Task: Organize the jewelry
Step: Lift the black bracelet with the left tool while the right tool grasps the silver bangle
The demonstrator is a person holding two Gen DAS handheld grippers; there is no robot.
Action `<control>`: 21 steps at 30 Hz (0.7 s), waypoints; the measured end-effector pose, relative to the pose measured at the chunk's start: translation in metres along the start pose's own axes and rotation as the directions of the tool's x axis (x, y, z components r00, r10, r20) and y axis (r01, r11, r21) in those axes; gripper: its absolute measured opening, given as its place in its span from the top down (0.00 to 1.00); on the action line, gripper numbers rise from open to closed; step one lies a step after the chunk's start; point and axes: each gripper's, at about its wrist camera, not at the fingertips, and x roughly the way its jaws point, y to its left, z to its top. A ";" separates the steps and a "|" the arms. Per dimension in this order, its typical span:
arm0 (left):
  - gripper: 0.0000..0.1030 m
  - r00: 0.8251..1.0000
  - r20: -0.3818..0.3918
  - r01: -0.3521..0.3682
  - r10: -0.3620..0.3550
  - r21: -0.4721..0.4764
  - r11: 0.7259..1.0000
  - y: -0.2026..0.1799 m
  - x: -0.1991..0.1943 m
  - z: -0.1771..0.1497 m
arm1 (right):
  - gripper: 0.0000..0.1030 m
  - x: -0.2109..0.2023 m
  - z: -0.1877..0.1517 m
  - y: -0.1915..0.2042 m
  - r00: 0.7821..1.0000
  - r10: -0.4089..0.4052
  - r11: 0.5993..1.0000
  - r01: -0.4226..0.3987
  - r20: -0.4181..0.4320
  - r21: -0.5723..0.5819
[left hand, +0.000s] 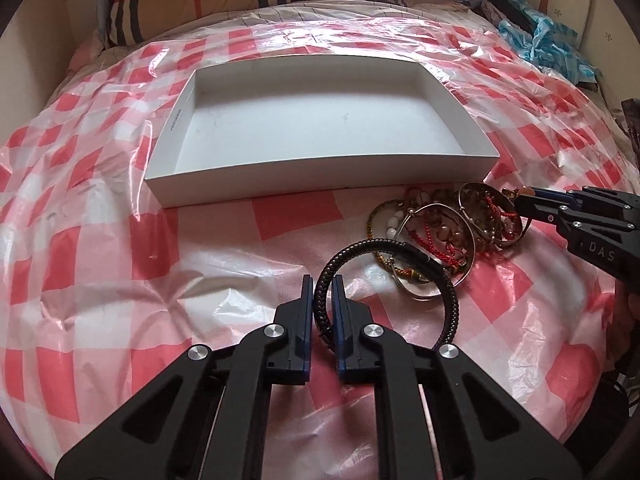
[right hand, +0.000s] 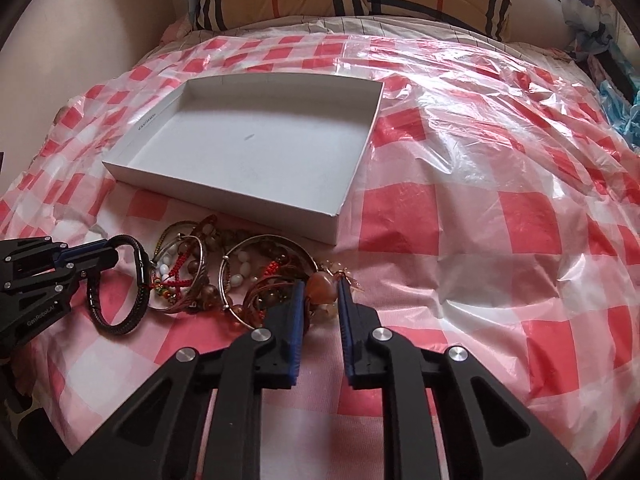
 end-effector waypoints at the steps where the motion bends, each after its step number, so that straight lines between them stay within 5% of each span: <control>1: 0.92 1.000 0.001 -0.001 0.001 -0.002 1.000 0.001 -0.001 0.000 | 0.83 0.000 0.000 0.001 1.000 0.005 1.000 -0.005 -0.002 -0.003; 7: 0.92 1.000 -0.003 -0.008 0.008 -0.012 1.000 0.007 -0.001 -0.002 | 0.83 -0.003 -0.002 -0.001 1.000 0.029 1.000 -0.029 0.003 0.008; 8: 0.92 1.000 -0.007 -0.008 0.008 -0.013 1.000 0.007 0.001 -0.003 | 0.74 -0.004 -0.001 -0.001 0.999 0.035 0.999 -0.035 0.008 0.009; 9: 0.92 1.000 -0.010 -0.006 0.006 -0.013 1.000 0.007 0.002 -0.003 | 0.39 -0.006 0.000 0.000 0.999 0.034 0.999 -0.034 0.021 0.003; 11: 0.92 1.000 -0.012 -0.004 0.004 -0.014 1.000 0.007 0.003 -0.003 | 0.14 -0.012 0.003 0.009 0.997 -0.006 0.998 0.010 0.076 -0.059; 17: 0.92 1.000 -0.013 -0.004 0.004 -0.007 1.000 0.004 0.009 0.001 | 0.14 0.015 0.018 0.036 1.000 -0.006 0.973 0.006 0.004 -0.229; 20: 0.91 1.000 -0.023 -0.003 0.003 0.003 1.000 0.002 0.015 0.003 | 0.37 0.036 0.019 0.032 0.997 0.036 0.979 -0.050 -0.071 -0.197; 21: 0.91 1.000 -0.024 -0.004 0.004 0.006 1.000 0.001 0.017 0.004 | 0.38 0.036 0.019 0.031 0.997 0.041 0.980 -0.054 -0.069 -0.192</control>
